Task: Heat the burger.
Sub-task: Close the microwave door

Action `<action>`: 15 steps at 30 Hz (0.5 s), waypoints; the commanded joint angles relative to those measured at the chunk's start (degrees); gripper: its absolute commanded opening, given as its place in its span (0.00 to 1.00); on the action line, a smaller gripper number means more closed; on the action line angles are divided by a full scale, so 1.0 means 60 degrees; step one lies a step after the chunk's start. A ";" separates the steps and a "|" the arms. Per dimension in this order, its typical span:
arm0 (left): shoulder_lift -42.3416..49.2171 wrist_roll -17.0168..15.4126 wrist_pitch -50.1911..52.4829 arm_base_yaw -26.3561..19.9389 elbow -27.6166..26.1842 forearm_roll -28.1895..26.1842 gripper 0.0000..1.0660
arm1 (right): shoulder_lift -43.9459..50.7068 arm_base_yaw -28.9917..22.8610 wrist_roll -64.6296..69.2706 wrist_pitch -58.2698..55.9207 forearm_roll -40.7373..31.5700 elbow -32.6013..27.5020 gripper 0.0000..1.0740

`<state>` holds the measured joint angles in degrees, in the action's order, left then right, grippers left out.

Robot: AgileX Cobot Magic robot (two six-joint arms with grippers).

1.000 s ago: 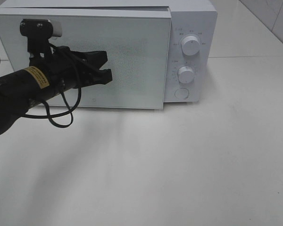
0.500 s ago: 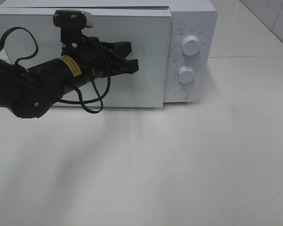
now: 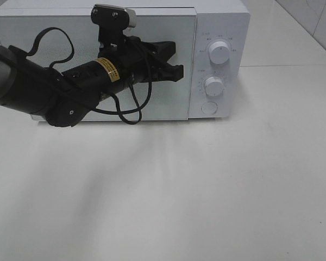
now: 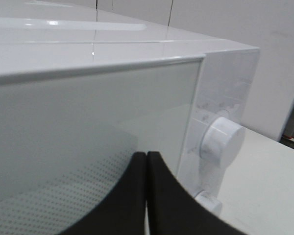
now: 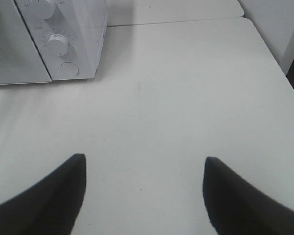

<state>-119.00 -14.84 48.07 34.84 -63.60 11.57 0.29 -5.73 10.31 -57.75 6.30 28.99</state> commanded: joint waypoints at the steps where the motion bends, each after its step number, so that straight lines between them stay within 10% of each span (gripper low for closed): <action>1: -0.0105 0.0095 -0.0420 -0.0248 -0.0401 -0.1213 0.00 | 0.0239 0.0086 -0.0105 0.0010 0.0010 -0.0010 0.59; 8: -0.0115 0.0172 -0.0516 -0.0239 -0.0420 -0.1184 0.00 | 0.0239 0.0086 -0.0105 0.0010 0.0010 -0.0010 0.59; 15: 0.0124 -0.1060 -0.1041 0.0191 -0.0420 0.0181 0.00 | 0.0239 0.0086 -0.0105 0.0010 0.0010 -0.0010 0.59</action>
<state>-118.95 -19.82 42.06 36.10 -65.43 13.35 0.29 -5.73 10.31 -57.75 6.25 28.99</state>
